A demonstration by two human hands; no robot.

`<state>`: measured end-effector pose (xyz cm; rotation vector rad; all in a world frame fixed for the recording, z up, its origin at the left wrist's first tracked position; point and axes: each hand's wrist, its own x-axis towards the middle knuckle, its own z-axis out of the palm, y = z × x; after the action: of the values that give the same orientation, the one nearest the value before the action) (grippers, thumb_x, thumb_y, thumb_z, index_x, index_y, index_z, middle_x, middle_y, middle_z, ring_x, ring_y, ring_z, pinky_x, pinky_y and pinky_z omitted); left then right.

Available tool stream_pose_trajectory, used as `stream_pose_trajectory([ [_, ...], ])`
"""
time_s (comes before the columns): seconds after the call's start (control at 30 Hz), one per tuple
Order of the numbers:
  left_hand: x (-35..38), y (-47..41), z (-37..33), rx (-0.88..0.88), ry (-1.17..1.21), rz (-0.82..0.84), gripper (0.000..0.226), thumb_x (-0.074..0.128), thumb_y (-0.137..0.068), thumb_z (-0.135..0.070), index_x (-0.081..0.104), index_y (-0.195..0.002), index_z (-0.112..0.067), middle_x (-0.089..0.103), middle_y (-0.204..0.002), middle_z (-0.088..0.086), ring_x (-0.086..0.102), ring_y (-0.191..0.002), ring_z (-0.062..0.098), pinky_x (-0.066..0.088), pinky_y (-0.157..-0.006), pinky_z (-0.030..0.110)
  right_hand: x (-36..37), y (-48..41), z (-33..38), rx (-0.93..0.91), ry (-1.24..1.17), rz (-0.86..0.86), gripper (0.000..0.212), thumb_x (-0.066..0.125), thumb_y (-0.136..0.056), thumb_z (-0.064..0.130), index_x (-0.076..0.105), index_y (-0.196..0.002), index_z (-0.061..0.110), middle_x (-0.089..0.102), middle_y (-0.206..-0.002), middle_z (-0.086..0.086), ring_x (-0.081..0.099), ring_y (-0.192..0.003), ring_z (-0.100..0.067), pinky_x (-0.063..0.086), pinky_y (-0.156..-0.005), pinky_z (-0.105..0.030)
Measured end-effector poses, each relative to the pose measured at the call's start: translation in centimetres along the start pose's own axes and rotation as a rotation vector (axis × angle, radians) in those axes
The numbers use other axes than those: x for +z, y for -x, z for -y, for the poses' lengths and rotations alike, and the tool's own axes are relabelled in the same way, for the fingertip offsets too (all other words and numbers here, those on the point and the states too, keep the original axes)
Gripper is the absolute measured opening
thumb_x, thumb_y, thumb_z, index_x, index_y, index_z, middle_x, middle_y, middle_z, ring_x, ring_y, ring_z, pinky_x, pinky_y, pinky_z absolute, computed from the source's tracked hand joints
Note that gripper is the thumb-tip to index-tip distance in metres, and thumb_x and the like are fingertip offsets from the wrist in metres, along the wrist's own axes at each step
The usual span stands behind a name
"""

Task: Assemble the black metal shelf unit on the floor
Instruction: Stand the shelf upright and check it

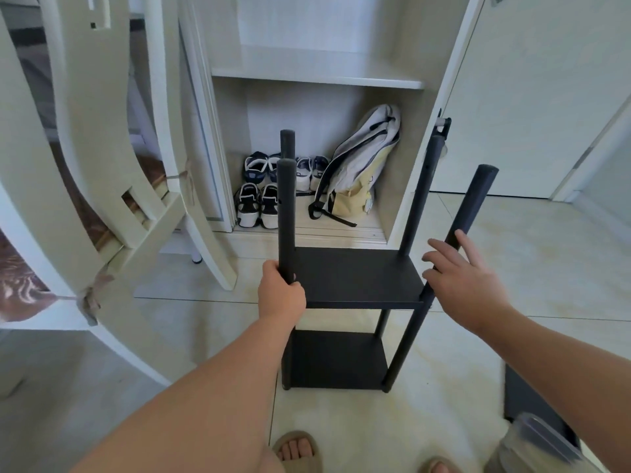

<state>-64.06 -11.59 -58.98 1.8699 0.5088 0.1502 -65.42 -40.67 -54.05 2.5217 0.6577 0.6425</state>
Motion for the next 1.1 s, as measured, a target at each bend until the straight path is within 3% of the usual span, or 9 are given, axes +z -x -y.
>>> stream_pose_trajectory([
  [0.17, -0.3, 0.4, 0.7, -0.03, -0.04, 0.026, 0.029, 0.058, -0.093, 0.0, 0.048, -0.113, -0.018, 0.06, -0.109, 0.004, 0.06, -0.094, 0.022, 0.049, -0.071, 0.024, -1.6, 0.9, 3.4, 0.519, -0.62, -0.234, 0.021, 0.075, -0.08, -0.003, 0.068, -0.098, 0.006, 0.062, -0.105, -0.008, 0.058, -0.104, -0.036, 0.041, -0.095, -0.047],
  [0.33, -0.5, 0.9, 0.9, -0.085, -0.121, 0.013, 0.032, 0.06, -0.091, -0.001, 0.05, -0.117, -0.016, 0.059, -0.117, 0.008, 0.058, -0.095, 0.023, 0.055, -0.078, 0.033, -2.9, -0.1, 4.5, 0.993, -1.032, -0.304, 0.024, 0.067, -0.09, 0.008, 0.046, -0.099, 0.017, 0.053, -0.095, 0.001, 0.053, -0.088, -0.022, 0.048, -0.076, -0.036],
  [0.4, -0.7, 1.1, 0.9, -0.138, -0.17, 0.034, 0.032, 0.06, -0.093, -0.007, 0.051, -0.123, -0.014, 0.059, -0.122, 0.01, 0.059, -0.098, 0.026, 0.05, -0.073, 0.03, -3.2, -0.3, 4.3, 1.144, -1.161, -0.365, 0.028, 0.067, -0.09, 0.009, 0.043, -0.1, 0.018, 0.052, -0.097, 0.001, 0.055, -0.087, -0.018, 0.052, -0.076, -0.038],
  [0.47, -0.9, 1.2, 0.9, -0.177, -0.241, 0.073, 0.035, 0.061, -0.095, -0.011, 0.052, -0.129, -0.012, 0.06, -0.125, 0.01, 0.061, -0.108, 0.031, 0.051, -0.079, 0.032, -2.8, -0.1, 3.8, 1.256, -1.235, -0.377, 0.035, 0.069, -0.09, 0.011, 0.042, -0.112, 0.018, 0.051, -0.113, -0.002, 0.056, -0.096, -0.018, 0.054, -0.082, -0.04],
  [0.57, -1.1, 1.0, 1.0, -0.197, -0.281, 0.088, 0.032, 0.061, -0.095, -0.013, 0.056, -0.127, -0.011, 0.062, -0.122, 0.011, 0.062, -0.107, 0.032, 0.051, -0.078, 0.033, -1.6, 0.6, 3.5, 1.258, -1.258, -0.187, 0.054, 0.07, -0.09, 0.016, 0.039, -0.135, 0.02, 0.049, -0.133, -0.002, 0.057, -0.109, -0.021, 0.053, -0.087, -0.041],
  [0.63, -1.0, 0.8, 1.0, -0.198, -0.276, 0.081, 0.028, 0.061, -0.096, -0.015, 0.058, -0.123, -0.01, 0.063, -0.121, 0.012, 0.062, -0.107, 0.032, 0.053, -0.083, 0.035, -0.6, 0.8, 3.7, 1.202, -1.226, -0.043, 0.044, 0.066, -0.093, 0.016, 0.042, -0.13, 0.023, 0.057, -0.122, -0.001, 0.063, -0.097, -0.022, 0.055, -0.071, -0.034],
  [0.7, -1.0, 0.7, 0.9, -0.188, -0.266, 0.064, 0.025, 0.062, -0.096, -0.015, 0.06, -0.121, -0.011, 0.063, -0.121, 0.012, 0.062, -0.109, 0.033, 0.053, -0.089, 0.038, 0.3, 0.9, 3.9, 1.167, -1.176, 0.027, 0.022, 0.063, -0.097, 0.018, 0.047, -0.112, 0.021, 0.062, -0.101, 0.002, 0.063, -0.084, -0.018, 0.045, -0.055, -0.023],
  [0.83, -0.6, 0.8, 0.9, -0.163, -0.219, 0.034, 0.024, 0.064, -0.096, -0.015, 0.061, -0.119, -0.011, 0.065, -0.12, 0.012, 0.063, -0.11, 0.033, 0.053, -0.093, 0.041, 1.1, 0.7, 3.5, 1.166, -1.191, 0.004, 0.014, 0.064, -0.098, 0.019, 0.051, -0.104, 0.02, 0.058, -0.087, 0.013, 0.062, -0.077, -0.011, 0.04, -0.054, -0.018],
  [1.1, 0.9, 1.3, 0.6, -0.072, -0.215, 0.088, 0.028, 0.061, -0.098, -0.021, 0.057, -0.125, -0.016, 0.063, -0.126, 0.007, 0.062, -0.117, 0.032, 0.051, -0.098, 0.044, 2.2, 0.8, 2.6, 1.21, -1.183, -0.053, 0.014, 0.061, -0.1, 0.022, 0.051, -0.109, 0.017, 0.06, -0.095, 0.007, 0.061, -0.077, -0.009, 0.041, -0.051, -0.022],
])
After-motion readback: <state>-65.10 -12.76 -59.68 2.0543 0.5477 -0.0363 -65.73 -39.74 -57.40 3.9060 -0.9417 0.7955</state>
